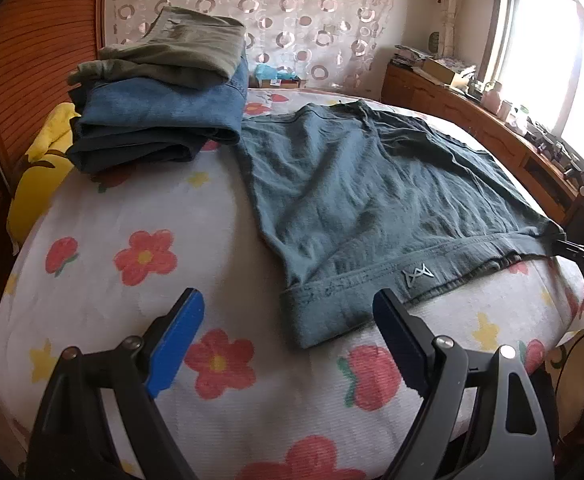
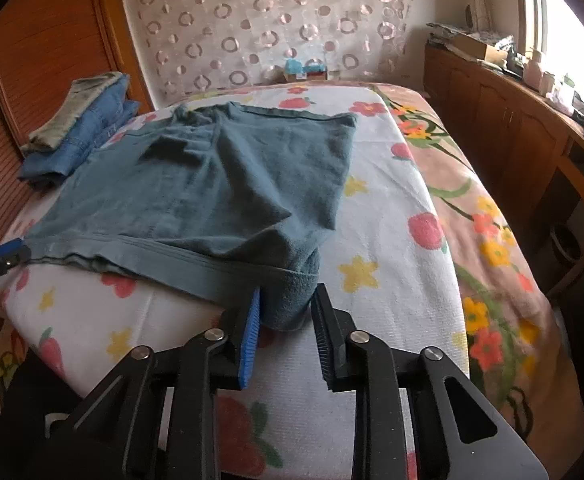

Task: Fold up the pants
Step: 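Move both grippers toward the leg cuff of the denim shorts, then close the left gripper on the hem of the shorts leg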

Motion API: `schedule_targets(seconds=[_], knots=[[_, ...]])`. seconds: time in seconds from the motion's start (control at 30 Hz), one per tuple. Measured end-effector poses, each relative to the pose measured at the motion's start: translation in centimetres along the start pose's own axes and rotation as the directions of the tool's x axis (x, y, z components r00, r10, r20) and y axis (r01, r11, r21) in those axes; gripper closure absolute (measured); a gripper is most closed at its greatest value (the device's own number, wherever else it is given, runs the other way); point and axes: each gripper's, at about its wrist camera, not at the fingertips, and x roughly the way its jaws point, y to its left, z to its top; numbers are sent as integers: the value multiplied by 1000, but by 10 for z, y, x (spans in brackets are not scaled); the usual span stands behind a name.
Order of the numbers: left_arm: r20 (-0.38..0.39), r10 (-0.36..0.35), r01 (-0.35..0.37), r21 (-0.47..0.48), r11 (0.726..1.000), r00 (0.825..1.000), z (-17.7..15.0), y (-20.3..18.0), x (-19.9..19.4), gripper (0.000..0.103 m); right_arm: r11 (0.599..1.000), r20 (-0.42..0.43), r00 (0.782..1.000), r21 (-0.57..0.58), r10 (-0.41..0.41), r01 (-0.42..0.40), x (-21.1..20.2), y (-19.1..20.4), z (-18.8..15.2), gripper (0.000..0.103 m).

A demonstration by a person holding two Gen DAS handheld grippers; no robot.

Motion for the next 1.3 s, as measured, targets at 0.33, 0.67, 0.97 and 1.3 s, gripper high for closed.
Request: schedule_targets(seconds=[0.33, 0.67, 0.97, 1.3], knots=[[8, 61, -61, 38, 997, 998, -1, -4, 4, 15, 999, 32, 999, -35, -3, 4, -11, 11, -5, 88], [52, -57, 57, -17, 998, 997, 4, 2, -14, 31, 1000, 15, 1000, -15, -17, 17, -1, 4, -11, 87], [16, -43, 43, 27, 999, 999, -2, -6, -6, 58, 1000, 20, 1000, -15, -18, 19, -1, 4, -12, 87], [24, -28, 26, 89, 996, 999, 2, -15, -13, 98, 1000, 34, 999, -6, -4, 4, -6, 5, -9, 87]])
